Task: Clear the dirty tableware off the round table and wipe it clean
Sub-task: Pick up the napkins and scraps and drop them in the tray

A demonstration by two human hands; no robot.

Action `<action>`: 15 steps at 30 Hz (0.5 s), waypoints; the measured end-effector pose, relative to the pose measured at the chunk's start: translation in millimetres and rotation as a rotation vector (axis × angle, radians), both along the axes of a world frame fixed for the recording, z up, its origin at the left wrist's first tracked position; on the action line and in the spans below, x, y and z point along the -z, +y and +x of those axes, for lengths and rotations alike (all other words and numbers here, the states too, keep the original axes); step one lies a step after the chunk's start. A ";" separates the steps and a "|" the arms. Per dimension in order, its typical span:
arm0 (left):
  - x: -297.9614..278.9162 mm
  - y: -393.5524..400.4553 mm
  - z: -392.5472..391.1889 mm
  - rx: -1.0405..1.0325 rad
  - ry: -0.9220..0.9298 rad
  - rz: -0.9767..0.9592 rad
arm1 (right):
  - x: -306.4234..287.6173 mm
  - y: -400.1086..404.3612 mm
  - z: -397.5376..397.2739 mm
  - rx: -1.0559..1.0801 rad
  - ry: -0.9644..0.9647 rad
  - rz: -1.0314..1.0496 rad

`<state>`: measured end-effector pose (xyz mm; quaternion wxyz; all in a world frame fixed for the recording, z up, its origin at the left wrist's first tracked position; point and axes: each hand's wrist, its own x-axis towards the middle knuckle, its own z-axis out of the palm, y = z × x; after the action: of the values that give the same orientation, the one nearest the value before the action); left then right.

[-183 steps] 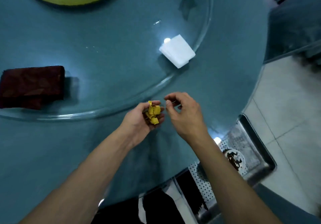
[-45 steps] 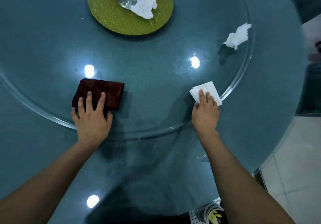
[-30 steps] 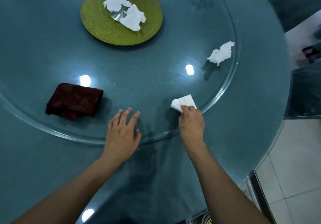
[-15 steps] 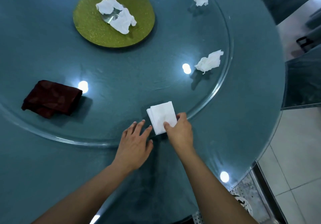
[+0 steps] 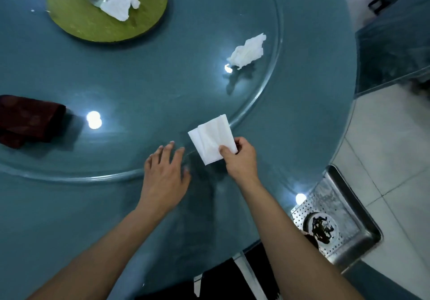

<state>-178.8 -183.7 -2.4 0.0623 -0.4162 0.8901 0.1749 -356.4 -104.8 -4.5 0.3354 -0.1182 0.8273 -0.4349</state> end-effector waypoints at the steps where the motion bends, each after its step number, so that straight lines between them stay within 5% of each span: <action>1: -1.6 8.6 -4.7 0.033 0.016 -0.011 | -0.1 13.3 -4.5 0.039 -0.006 -0.013; 15: 19.4 187.5 -107.8 0.425 0.140 -0.057 | 21.3 245.0 -71.7 0.467 -0.089 -0.131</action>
<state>-286.6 3.8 -21.7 0.0241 -0.2080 0.9645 0.1611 -428.1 140.3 -25.8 0.2531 0.0740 0.7866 -0.5582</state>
